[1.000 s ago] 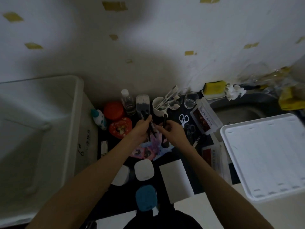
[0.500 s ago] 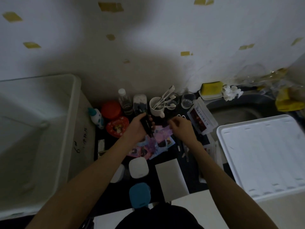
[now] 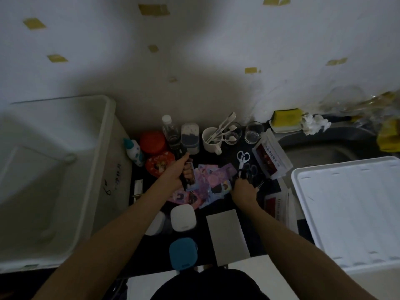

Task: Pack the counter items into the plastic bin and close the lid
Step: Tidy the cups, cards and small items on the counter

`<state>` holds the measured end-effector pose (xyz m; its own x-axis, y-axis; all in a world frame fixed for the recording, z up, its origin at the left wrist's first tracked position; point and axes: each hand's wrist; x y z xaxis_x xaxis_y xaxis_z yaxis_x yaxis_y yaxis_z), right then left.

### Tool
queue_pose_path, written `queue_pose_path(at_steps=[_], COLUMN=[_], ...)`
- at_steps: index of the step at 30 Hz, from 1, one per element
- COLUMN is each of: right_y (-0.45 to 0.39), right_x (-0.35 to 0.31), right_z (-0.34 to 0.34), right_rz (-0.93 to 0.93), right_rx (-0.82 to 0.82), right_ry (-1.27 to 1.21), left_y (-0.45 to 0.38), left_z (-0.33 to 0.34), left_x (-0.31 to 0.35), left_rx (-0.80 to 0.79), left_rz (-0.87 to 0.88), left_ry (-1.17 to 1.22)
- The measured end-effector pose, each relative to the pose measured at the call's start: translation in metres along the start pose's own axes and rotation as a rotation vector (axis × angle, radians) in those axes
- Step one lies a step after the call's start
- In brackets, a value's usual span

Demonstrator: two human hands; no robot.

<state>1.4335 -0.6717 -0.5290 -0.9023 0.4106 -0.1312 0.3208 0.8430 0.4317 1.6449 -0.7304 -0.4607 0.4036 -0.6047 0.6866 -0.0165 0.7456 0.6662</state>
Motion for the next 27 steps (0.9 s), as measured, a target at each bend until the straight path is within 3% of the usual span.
queue_pose_path(at_steps=[10, 16, 19, 24, 27], right_y=[0.019, 0.037, 0.041, 0.041, 0.035], right_x=[-0.043, -0.070, -0.067, -0.076, -0.084], right_z=[-0.057, -0.079, -0.066, -0.057, -0.058], right_rz=[-0.251, -0.414, -0.209, 0.519, 0.642], right_rx=[-0.108, -0.071, -0.109, -0.704, -0.797], right_ry=[-0.648, -0.761, -1.027, -1.817, -2.057], left_y=[-0.001, 0.003, 0.000, 0.011, 0.019], left_z=[0.007, 0.020, 0.020, 0.044, 0.064], left_x=[0.004, 0.002, 0.003, 0.003, -0.004], left_rx=[-0.034, 0.001, 0.071, 0.057, 0.050], left_rz=[-0.003, 0.045, 0.077, 0.140, 0.151], left_ry=[-0.027, 0.022, 0.040, 0.120, 0.129])
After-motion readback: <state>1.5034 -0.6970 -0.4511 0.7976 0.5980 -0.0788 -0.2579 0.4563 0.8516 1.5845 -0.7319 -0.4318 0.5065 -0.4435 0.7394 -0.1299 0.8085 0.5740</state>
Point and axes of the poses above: each hand's wrist, its own y-axis away from the middle knuckle, its own z-axis out of the palm, x = y × z, and after that the axes turned 8 degrees about z, right-handed
